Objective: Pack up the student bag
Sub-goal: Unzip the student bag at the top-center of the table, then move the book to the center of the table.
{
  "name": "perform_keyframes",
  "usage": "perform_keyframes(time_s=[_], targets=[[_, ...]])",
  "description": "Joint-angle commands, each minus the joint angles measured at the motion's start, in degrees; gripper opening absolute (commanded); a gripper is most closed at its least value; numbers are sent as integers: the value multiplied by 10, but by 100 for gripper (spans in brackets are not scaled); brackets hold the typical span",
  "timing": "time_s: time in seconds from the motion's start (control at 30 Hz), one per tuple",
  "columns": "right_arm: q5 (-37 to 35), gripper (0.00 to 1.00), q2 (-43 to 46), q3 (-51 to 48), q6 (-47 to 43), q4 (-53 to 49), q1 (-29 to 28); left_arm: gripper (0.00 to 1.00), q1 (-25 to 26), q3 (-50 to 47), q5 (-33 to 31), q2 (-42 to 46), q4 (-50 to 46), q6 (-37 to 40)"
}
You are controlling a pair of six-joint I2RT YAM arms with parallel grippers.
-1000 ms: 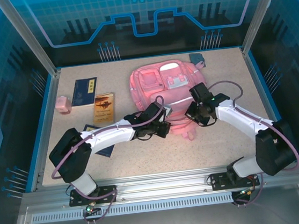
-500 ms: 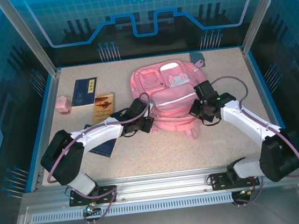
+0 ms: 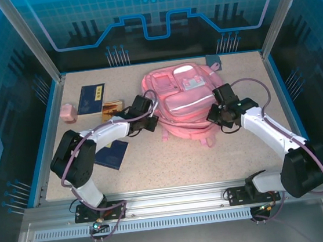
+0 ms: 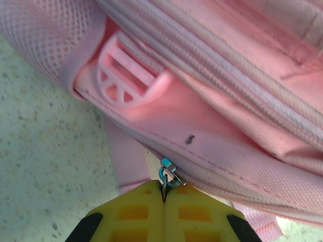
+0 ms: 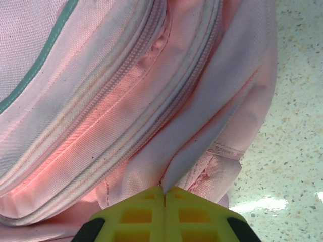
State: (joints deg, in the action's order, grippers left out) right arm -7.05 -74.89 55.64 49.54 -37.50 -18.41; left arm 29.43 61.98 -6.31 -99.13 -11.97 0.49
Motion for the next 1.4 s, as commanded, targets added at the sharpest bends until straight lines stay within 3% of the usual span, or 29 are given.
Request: perform_keyframes(time_s=[0.0,0.37,0.43,0.6,0.73,0.8,0.97,1.03,1.17,1.37], targets=[[-32,0,17,18,-28,-33,22,0,-31,56,-65,-28,-39,25],[62,0,3,19,-62,9,29,1,-65,151,-95,-86,-95,59],[109,0,-3,8,-60,45,29,9,-73,158,-87,-77,-99,37],[210,0,-47,-10,-23,152,14,43,-76,139,-86,-19,-108,-49],[214,0,-100,22,-30,163,-7,65,-81,100,-86,46,-137,-134],[202,10,-122,44,-43,153,-13,74,-84,67,-89,84,-152,-180],[130,62,-129,83,-84,102,-26,90,-99,-14,-92,159,-210,-281],[109,73,-119,86,-98,90,-31,95,-107,-43,-101,180,-240,-313],[89,84,-102,85,-129,87,-45,99,-126,-111,-83,205,-249,-366],[106,87,-112,97,-143,108,-80,99,-134,-159,-38,178,-219,-412]])
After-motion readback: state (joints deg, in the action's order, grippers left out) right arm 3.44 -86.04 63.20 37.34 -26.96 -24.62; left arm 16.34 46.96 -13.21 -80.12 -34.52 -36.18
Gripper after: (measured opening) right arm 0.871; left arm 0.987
